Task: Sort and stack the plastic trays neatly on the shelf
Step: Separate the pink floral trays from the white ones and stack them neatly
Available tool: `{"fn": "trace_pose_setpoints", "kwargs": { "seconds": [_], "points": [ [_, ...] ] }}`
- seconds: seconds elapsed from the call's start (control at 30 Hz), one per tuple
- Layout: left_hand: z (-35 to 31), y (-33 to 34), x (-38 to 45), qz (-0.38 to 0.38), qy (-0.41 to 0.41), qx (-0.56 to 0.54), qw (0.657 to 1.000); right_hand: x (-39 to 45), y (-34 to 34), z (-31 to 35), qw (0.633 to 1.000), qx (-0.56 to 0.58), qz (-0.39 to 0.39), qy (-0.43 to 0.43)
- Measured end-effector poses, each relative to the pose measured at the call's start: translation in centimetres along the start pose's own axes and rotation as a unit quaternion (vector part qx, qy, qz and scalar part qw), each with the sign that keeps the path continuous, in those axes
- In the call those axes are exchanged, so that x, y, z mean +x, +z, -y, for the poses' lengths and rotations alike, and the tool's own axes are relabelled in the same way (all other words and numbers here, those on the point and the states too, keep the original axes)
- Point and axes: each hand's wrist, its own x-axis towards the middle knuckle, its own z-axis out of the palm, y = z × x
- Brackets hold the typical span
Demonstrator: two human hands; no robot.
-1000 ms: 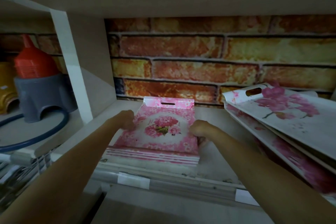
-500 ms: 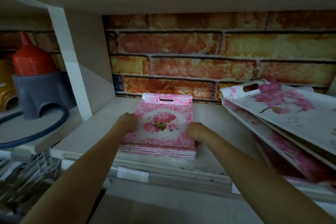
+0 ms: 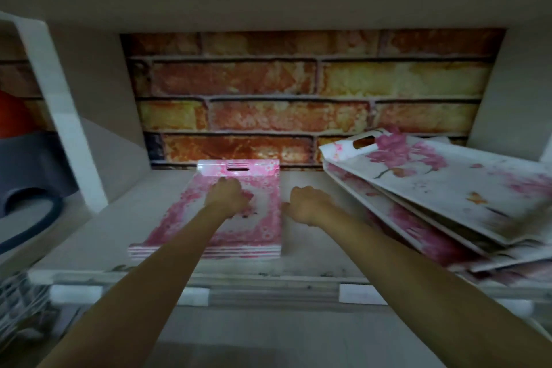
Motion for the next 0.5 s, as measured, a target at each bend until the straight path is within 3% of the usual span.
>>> {"fn": "trace_pose_setpoints", "kwargs": {
  "seconds": [0.1,0.27,0.4,0.5],
  "points": [
    [-5.9,0.2,-0.8,-0.006,0.051,-0.173,0.984,-1.4,-2.9,-2.7,1.0,-0.002,-0.005,-0.013],
    [-15.5,0.3,-3.2,0.034,0.108,-0.402,0.908,-4.1,-7.7,-8.2,0.996,-0.042,-0.077,-0.009],
    [-21.3,1.1,-6.9,0.071,0.116,-0.448,0.883,-7.6,-10.3,-13.5,0.997,-0.048,-0.065,-0.002],
    [-24.5,2.4,-9.1,0.08,0.135,-0.434,0.887,-10.3,-11.5,-17.6,0.997,-0.036,-0.066,-0.021]
  ]
}}
